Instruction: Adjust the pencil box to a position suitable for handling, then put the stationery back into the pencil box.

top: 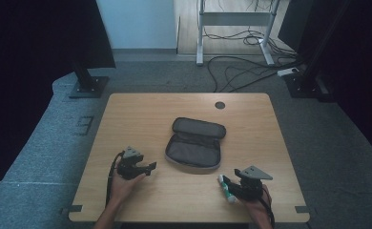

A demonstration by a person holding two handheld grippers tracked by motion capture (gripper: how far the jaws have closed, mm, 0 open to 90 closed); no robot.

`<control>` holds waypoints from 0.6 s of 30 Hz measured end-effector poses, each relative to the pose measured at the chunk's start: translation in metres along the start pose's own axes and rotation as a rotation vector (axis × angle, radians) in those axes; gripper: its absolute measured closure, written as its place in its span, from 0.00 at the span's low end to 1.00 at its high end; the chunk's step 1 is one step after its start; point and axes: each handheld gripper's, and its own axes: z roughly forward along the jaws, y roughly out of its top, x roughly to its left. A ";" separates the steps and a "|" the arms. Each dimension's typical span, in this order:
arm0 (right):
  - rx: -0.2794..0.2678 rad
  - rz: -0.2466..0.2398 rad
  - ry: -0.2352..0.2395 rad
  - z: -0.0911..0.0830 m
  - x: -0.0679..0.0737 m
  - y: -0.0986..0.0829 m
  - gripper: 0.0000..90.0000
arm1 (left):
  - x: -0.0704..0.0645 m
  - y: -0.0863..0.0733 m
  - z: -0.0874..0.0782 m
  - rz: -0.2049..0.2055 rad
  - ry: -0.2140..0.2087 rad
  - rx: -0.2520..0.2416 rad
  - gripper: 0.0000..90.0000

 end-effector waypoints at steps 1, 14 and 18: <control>0.002 -0.003 -0.002 -0.001 0.001 -0.001 0.46 | 0.000 -0.001 0.000 -0.002 0.000 -0.001 0.33; -0.014 0.002 0.001 -0.014 0.006 -0.010 0.45 | 0.001 -0.007 -0.002 -0.004 0.007 0.002 0.33; -0.018 0.009 -0.001 -0.019 0.007 -0.014 0.45 | 0.002 -0.009 -0.002 -0.007 0.007 0.006 0.33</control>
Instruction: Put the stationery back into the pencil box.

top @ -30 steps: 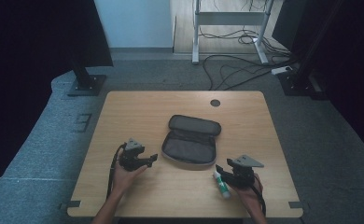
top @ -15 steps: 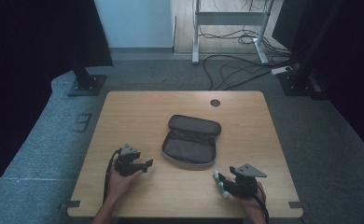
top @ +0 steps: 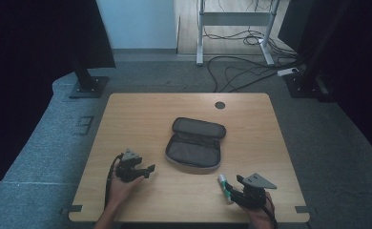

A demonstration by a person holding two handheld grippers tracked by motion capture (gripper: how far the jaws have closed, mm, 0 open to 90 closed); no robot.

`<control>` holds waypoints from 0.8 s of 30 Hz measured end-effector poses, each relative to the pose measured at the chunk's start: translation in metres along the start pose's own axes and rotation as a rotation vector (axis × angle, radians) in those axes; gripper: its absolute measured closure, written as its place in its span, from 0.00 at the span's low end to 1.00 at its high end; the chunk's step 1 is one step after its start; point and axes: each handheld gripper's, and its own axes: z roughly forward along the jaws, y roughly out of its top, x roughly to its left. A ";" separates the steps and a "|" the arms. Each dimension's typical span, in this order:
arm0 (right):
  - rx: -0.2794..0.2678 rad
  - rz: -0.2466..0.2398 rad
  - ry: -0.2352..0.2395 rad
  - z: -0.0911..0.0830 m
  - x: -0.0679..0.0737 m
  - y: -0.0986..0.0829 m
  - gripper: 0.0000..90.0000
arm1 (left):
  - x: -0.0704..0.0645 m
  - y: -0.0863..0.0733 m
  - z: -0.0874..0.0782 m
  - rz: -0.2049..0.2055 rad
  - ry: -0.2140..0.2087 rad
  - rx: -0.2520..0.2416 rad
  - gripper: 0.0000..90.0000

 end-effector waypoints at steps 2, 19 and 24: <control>0.002 0.001 -0.001 -0.002 0.000 -0.002 0.45 | 0.001 -0.001 0.000 -0.003 0.002 0.000 0.33; 0.054 -0.030 -0.003 0.011 0.011 -0.010 0.48 | 0.001 -0.002 0.001 0.009 0.000 0.013 0.33; 0.064 -0.025 -0.006 0.013 0.011 -0.011 0.53 | 0.000 -0.002 0.002 0.006 -0.006 0.016 0.33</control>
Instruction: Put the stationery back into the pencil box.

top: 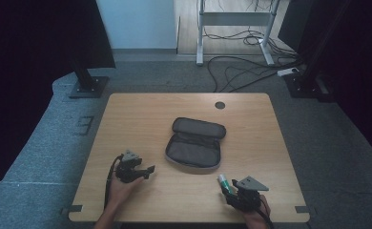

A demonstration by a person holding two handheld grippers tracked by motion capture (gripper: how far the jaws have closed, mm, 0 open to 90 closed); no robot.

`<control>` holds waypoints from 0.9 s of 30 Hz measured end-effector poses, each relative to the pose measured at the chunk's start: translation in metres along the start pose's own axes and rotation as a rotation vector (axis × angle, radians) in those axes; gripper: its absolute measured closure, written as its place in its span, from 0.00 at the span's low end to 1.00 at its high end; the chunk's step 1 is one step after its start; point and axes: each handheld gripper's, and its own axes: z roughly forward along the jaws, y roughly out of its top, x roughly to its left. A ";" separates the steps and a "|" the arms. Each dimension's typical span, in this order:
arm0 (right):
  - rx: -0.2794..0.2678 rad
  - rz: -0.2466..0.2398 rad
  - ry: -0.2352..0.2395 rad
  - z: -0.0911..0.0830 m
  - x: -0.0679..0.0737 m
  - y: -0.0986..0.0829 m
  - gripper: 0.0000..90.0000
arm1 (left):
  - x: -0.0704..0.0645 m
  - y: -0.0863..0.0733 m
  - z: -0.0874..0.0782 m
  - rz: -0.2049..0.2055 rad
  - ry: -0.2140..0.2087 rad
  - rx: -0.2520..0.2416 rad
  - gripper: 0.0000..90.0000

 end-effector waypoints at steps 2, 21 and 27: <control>0.004 0.002 0.006 0.001 0.000 0.000 0.55 | 0.000 0.000 0.000 0.003 0.000 0.003 0.33; 0.054 -0.036 -0.018 0.009 0.006 -0.002 0.66 | 0.001 -0.001 -0.001 0.002 0.014 -0.018 0.33; 0.056 -0.033 -0.012 0.009 0.004 -0.002 0.72 | 0.002 -0.001 -0.002 0.001 0.011 -0.023 0.33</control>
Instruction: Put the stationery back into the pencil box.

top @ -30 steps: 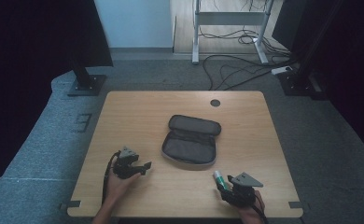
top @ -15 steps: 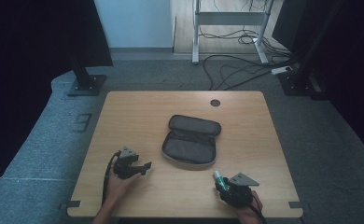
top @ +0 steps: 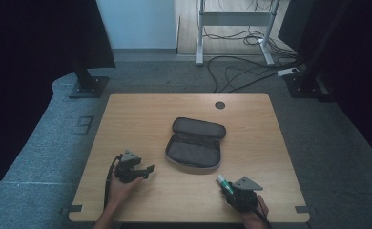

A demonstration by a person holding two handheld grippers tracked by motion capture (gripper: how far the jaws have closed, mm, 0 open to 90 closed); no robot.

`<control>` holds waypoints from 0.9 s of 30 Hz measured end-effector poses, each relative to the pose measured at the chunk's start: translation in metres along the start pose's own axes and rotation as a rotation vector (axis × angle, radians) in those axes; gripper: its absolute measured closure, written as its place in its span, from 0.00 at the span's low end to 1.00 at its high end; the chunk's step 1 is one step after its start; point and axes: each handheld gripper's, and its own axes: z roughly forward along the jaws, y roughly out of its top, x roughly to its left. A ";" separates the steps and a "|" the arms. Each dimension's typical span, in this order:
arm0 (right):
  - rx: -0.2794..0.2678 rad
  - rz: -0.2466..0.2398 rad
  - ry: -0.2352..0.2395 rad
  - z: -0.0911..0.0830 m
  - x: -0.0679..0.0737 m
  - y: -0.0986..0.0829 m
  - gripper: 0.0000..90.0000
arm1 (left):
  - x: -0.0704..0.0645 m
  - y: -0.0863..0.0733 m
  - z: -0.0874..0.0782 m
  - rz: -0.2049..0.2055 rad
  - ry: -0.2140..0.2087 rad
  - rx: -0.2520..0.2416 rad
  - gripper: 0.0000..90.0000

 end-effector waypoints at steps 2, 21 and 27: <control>0.003 0.018 0.027 0.000 -0.002 0.001 0.72 | 0.000 0.000 0.000 0.000 0.003 -0.004 0.33; -0.095 0.012 0.053 -0.014 -0.009 0.019 0.72 | 0.000 0.003 -0.003 0.019 0.012 -0.004 0.34; -0.117 0.003 0.069 -0.012 -0.010 0.033 0.72 | 0.001 0.003 -0.005 0.020 0.013 -0.014 0.34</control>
